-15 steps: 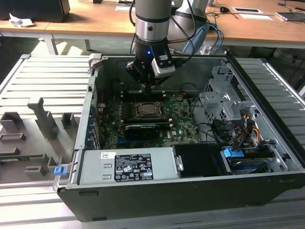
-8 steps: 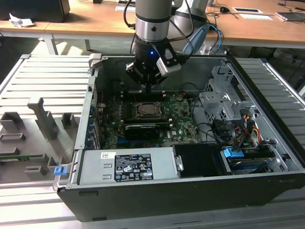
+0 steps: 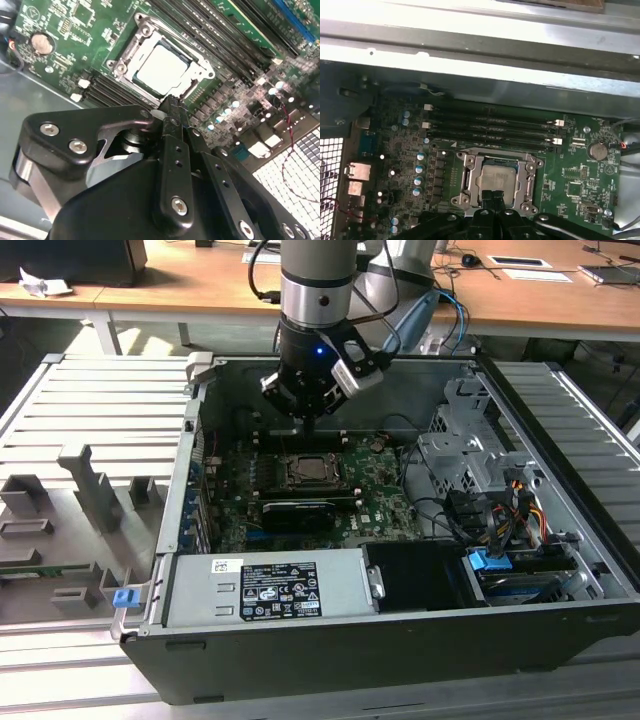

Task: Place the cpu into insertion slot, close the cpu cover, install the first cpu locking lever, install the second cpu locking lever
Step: 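Install the first cpu locking lever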

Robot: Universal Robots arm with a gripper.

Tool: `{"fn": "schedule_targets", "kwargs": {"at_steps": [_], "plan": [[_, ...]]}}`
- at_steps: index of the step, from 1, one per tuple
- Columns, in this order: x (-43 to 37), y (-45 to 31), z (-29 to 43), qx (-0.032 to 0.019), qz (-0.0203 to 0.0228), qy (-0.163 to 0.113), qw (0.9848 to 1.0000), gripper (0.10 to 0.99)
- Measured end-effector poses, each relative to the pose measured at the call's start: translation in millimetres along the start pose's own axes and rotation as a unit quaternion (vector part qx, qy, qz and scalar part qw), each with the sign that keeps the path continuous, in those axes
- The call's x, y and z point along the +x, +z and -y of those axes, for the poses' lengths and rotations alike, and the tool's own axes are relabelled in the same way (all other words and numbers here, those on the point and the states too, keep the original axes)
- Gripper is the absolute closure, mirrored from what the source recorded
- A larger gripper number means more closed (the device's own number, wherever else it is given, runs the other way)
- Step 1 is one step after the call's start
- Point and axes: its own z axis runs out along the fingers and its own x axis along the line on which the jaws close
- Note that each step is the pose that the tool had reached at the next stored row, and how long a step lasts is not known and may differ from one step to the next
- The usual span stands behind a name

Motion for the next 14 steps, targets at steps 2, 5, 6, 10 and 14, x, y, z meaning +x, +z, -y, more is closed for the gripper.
{"fn": "schedule_targets", "kwargs": {"at_steps": [2,5,6,10,14], "plan": [[5.4,0.0,-0.6,-0.0003,0.0000,0.000,1.0000,0.980],[15.5,0.4,-2.2,-0.0005,0.0004,0.004,1.0000,0.980],[16.2,0.6,-2.3,-0.0004,0.0006,0.010,1.0000,0.980],[34.6,4.1,-4.4,-0.0010,0.0010,0.017,0.9999,0.980],[43.5,7.7,-6.1,-0.0015,0.0010,0.017,0.9999,0.980]]}}
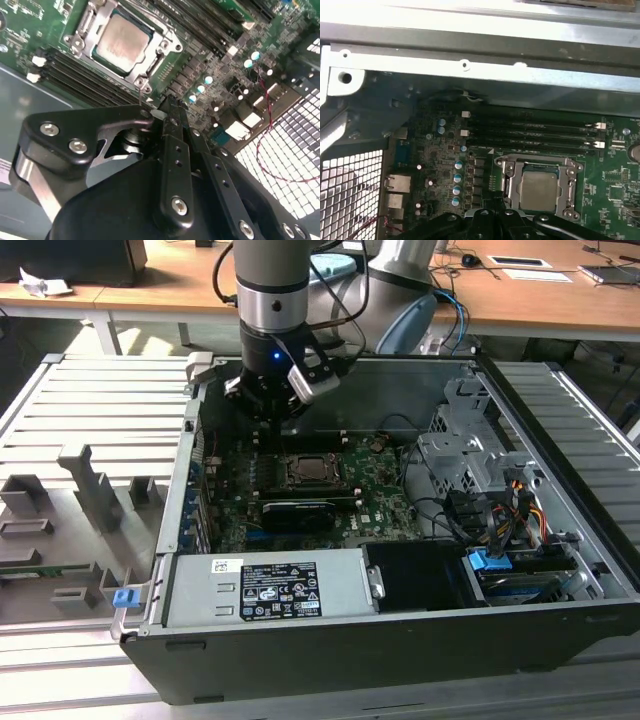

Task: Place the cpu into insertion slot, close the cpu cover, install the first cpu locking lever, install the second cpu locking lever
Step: 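Install the first cpu locking lever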

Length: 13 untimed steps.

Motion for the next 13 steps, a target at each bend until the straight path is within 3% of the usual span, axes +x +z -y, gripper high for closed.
{"fn": "schedule_targets", "kwargs": {"at_steps": [8,13], "plan": [[4.7,0.5,-1.0,0.0000,-0.0001,0.000,1.0000,0.980],[8.1,1.8,-7.2,0.0000,0.0000,0.000,1.0000,0.980]]}}
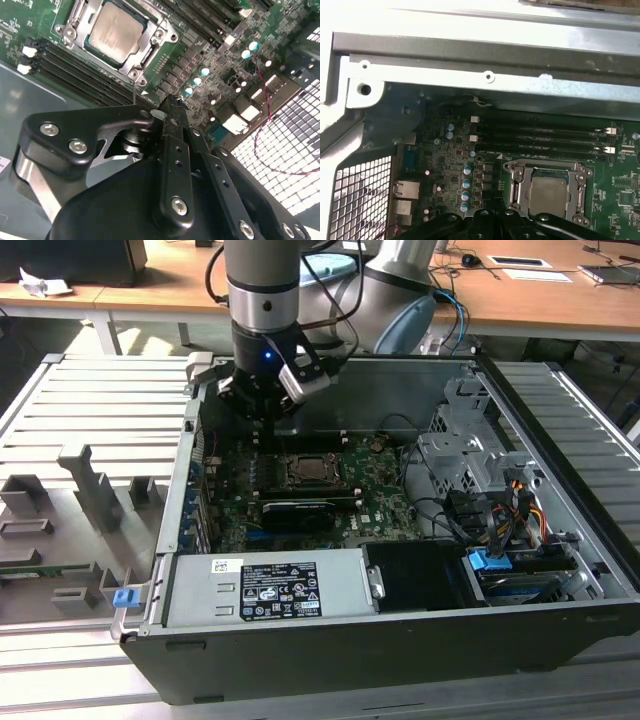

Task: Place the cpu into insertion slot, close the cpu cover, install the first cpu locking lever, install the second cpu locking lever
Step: 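Install the first cpu locking lever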

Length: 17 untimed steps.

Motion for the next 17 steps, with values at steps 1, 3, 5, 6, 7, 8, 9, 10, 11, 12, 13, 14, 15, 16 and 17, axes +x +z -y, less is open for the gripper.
{"fn": "schedule_targets", "kwargs": {"at_steps": [1,3,5,6,7,8,9,10,11,12,13,14,15,16,17], "plan": [[-0.1,0.3,-2.0,0.0000,0.0000,0.000,1.0000,0.980],[-0.1,1.0,-5.5,-0.0001,0.0000,0.000,1.0000,0.980],[-0.1,1.6,-9.1,-0.0001,0.0000,0.000,1.0000,0.980],[-0.4,2.3,-12.1,-0.0001,0.0000,0.000,1.0000,0.980],[-0.5,2.9,-14.8,-0.0001,0.0000,0.000,1.0000,0.980],[-0.8,3.8,-17.7,-0.0001,0.0000,0.000,1.0000,0.980],[-1.0,4.3,-19.5,-0.0001,0.0000,0.000,1.0000,0.980],[-1.6,4.6,-19.7,-0.0002,0.0001,0.001,1.0000,0.980],[-2.1,4.7,-19.6,-0.0001,0.0001,0.001,1.0000,0.980],[-2.8,4.8,-19.6,-0.0001,0.0000,0.002,1.0000,0.980],[-3.8,4.9,-19.6,-0.0001,0.0001,0.002,1.0000,0.980],[-4.9,5.0,-19.7,-0.0001,0.0001,0.002,1.0000,0.980],[-5.9,5.0,-20.0,-0.0001,0.0001,0.003,1.0000,0.980],[-7.1,5.1,-20.2,-0.0001,0.0001,0.003,1.0000,0.980],[-8.3,5.2,-20.4,-0.0001,0.0002,0.003,1.0000,0.980]]}}
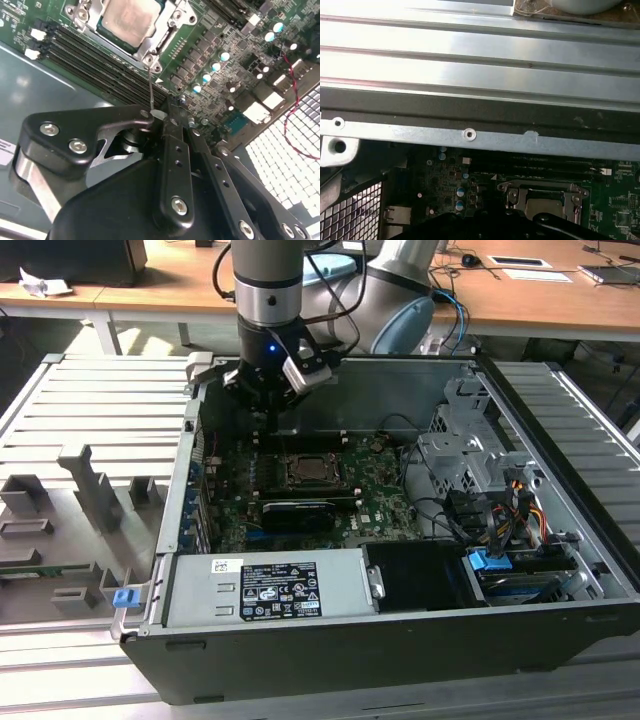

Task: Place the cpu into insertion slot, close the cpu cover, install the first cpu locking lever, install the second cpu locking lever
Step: 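Install the first cpu locking lever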

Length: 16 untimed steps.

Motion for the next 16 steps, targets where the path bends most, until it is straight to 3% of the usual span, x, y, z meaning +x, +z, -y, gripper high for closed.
{"fn": "schedule_targets", "kwargs": {"at_steps": [3,16], "plan": [[-3.6,0.3,0.0,0.0000,0.0000,0.001,1.0000,0.980],[-33.1,4.7,2.0,0.0001,0.0001,0.003,1.0000,0.980]]}}
